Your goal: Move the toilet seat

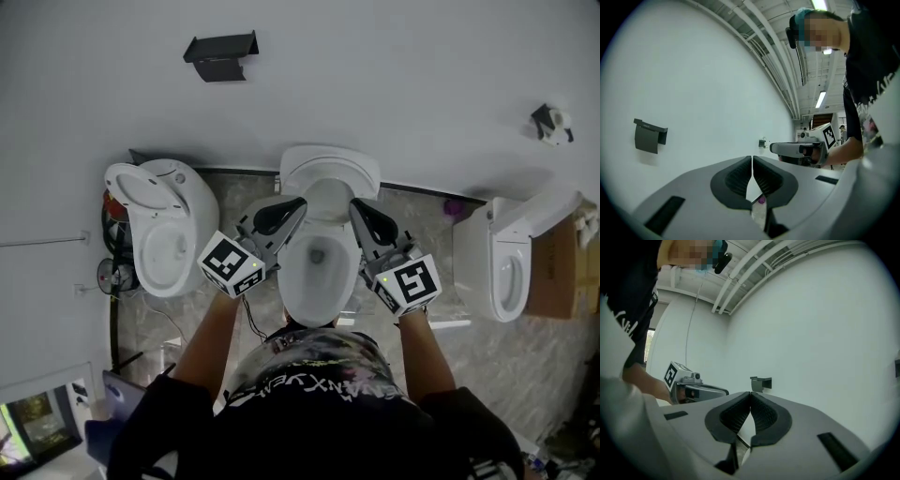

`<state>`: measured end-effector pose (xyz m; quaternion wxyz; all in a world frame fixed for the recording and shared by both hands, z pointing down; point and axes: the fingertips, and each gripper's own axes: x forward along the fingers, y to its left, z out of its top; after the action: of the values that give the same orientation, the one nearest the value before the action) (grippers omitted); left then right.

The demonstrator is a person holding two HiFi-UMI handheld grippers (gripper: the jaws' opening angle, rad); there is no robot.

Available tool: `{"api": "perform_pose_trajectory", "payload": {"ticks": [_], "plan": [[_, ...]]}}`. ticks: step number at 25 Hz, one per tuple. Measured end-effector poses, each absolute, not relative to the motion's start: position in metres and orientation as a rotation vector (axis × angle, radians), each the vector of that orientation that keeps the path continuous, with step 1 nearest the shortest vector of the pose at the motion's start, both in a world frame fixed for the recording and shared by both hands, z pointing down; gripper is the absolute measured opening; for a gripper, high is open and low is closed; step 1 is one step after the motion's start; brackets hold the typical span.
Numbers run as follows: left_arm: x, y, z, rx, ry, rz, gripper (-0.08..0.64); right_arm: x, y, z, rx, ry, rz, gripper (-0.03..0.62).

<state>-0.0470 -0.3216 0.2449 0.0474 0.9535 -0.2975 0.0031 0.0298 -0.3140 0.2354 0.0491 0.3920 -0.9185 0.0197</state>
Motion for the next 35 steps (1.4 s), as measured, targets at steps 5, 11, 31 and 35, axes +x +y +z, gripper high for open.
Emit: {"api": "perform_pose_trajectory", "payload": {"ticks": [5,11,31,35], "plan": [[-0.050,-0.313,0.234,2.933,-0.899,0.012,0.029,0.022,-0.301,0.228,1.142,-2.807,0.032,0.005],[-0.053,-0.308,0.239,2.932,-0.889,0.046,0.029,0.014,-0.298,0.228,1.091,-2.816,0.038,0.003],[-0.049,-0.306,0.234,2.961,-0.857,0.060,0.029,0.013,-0.299,0.228,1.090,-2.790,-0.001,0.002],[-0.049,-0.306,0.233,2.965,-0.857,0.055,0.029,0.011,-0.300,0.228,1.091,-2.787,-0.004,0.002]]}}
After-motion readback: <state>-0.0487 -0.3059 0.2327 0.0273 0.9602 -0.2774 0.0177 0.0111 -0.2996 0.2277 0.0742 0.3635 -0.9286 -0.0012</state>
